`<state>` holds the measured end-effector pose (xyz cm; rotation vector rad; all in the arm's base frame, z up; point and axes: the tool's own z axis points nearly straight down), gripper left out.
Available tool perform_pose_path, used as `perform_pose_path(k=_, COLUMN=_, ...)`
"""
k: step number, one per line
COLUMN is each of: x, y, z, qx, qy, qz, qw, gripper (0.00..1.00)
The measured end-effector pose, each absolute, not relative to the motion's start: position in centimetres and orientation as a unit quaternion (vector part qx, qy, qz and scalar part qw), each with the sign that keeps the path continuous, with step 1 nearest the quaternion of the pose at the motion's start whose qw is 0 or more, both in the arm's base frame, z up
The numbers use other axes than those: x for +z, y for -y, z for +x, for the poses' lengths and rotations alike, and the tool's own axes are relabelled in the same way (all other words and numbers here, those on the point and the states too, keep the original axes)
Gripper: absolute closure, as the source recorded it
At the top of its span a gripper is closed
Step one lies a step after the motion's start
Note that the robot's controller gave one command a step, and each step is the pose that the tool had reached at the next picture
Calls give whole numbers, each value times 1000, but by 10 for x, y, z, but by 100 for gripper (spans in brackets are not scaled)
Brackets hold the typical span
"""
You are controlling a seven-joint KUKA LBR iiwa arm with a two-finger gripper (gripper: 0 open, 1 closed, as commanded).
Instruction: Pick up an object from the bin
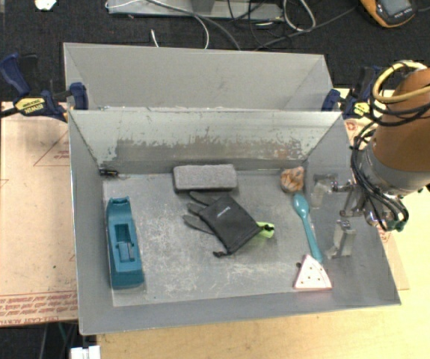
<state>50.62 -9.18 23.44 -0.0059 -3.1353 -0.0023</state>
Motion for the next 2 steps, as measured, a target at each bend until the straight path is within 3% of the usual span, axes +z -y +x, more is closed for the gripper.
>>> perform_pose_path(k=1, x=238, y=91, z=508, qx=0, qy=1000, qz=0, qw=-1, gripper=0)
perform_pose_path(k=2, x=175, y=63, z=508, qx=0, qy=1000, qz=-14, qw=-3, gripper=0)
